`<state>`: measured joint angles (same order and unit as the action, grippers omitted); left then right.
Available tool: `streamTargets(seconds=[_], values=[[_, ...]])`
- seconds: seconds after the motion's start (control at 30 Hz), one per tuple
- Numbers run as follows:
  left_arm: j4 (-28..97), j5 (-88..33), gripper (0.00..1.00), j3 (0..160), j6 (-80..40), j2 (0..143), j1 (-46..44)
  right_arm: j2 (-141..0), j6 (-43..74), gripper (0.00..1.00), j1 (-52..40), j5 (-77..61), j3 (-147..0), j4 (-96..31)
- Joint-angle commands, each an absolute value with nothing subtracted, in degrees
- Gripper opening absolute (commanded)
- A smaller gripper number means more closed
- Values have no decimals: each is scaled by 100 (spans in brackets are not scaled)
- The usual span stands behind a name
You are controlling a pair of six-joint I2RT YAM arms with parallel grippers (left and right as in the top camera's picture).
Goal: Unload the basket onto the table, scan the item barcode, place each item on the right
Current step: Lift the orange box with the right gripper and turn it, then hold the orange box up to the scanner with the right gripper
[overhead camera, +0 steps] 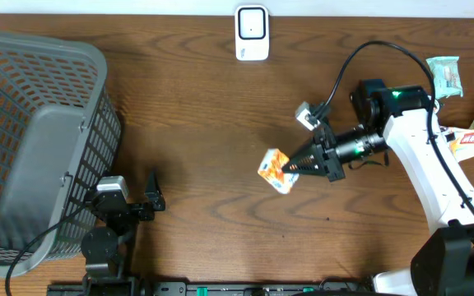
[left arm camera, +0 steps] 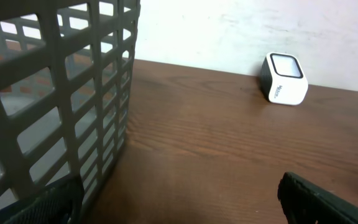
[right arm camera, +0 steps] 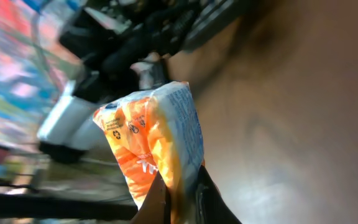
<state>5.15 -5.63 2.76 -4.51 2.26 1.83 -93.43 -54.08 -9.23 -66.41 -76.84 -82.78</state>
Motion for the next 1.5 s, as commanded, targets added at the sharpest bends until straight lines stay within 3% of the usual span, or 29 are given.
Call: streamTargets(seconds=[0.0, 0.1, 0.17, 0.3, 0.67, 1.2, 1.47], values=[[642, -591, 98, 156, -497, 222, 191, -9301, -5170, 1, -1007, -6528, -7660, -7448], [642, -593, 98, 156, -499, 222, 191, -9301, -4156, 1, -1190, -5808, -7660, -5887], [642, -591, 98, 156, -497, 222, 191, -9301, -2764, 1, -1417, -4397, -7660, -4486], [642, -593, 98, 156, -497, 222, 191, -9301, -1341, 1, -1787, -1750, -7660, -3120], [642, -591, 98, 156, -499, 222, 191, -10186, -1208, 1, -2145, 423, -7887, -458], [642, -591, 98, 156, -499, 222, 191, -14038, -1905, 1, -2150, 1105, -12429, -1044], [642, -591, 98, 156, -499, 222, 191, -14328, -1979, 1, -2250, 1175, -12715, -1122]])
